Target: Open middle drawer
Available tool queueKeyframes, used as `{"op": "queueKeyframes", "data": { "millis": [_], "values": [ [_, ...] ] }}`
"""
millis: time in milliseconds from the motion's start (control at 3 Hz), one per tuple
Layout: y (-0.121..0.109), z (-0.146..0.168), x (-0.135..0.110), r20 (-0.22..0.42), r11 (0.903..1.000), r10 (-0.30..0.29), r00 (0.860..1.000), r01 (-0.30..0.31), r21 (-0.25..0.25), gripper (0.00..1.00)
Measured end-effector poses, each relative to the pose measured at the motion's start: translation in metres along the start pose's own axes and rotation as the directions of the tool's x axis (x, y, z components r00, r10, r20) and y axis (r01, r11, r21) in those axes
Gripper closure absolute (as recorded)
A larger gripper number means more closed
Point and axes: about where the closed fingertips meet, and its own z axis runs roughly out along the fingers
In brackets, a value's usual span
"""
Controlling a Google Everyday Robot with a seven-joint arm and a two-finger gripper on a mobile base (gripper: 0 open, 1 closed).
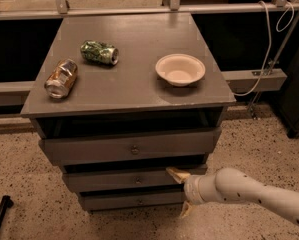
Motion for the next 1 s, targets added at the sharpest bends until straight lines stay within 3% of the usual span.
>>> {"op": "queueKeyframes", "data": {
  "millis": [333,1000],
  "values": [
    [-0.024,0.024,0.011,-0.002,0.9999,-0.014,1.0,0.014,-0.004,0.0],
    [-0.075,0.061,0.031,-0.049,0.9988,0.046,0.998,-0.046,-0.014,0.0]
  ]
}}
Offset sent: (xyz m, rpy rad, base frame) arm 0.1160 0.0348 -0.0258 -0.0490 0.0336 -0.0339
